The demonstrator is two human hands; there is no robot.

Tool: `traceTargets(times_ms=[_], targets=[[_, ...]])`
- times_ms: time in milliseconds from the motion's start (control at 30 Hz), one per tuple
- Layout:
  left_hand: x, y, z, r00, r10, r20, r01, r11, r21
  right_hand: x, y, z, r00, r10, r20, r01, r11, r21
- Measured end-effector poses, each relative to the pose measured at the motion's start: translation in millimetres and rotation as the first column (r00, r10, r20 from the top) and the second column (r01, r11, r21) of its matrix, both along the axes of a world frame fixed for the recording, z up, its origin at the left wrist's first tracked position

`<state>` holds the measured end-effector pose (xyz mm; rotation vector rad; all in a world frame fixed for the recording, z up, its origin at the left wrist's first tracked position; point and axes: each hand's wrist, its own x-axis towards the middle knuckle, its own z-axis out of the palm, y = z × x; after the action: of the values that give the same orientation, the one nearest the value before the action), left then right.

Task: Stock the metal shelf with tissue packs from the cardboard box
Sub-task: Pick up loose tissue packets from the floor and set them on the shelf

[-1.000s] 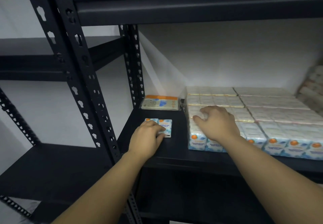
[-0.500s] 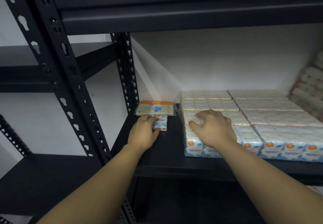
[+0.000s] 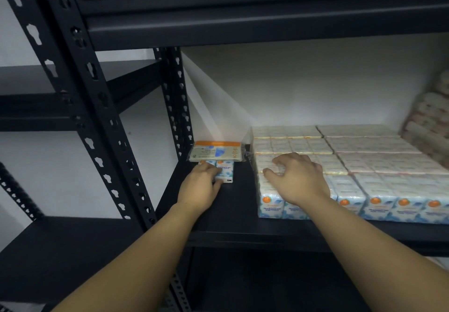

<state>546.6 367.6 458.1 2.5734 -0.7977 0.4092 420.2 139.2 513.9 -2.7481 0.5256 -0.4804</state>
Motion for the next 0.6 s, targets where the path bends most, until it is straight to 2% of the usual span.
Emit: traceTargets(times_ms=[200,467,533,600], targets=[[1.4,-3.6,-2.9,1.0,0.013,0.011,-0.013,1.0,-0.003,0.5,-0.3,-0.3,1.0,-0.004,0.006,0.004,1.0,0.007],[-38.9,0.8,4.0,0.996,-0.043,0.072,0.053,0.989,-0.135,-0.1,2.1,1.2,1.0,-0.015,0.01,0.015,0.999,0.029],[-55.3,4.8,4.2,0.995,-0.082,0.056,0.09,0.983,-0.159,-0.8,3.1,3.6,1.0,-0.019,0.021,0.017,0.997,0.072],[-71.8,8.1,5.0,0.991,-0.128,0.042,0.134,0.974,-0.182,-2.0,2.7,5.6,0.999,-0.023,0.045,0.015,0.983,0.181]])
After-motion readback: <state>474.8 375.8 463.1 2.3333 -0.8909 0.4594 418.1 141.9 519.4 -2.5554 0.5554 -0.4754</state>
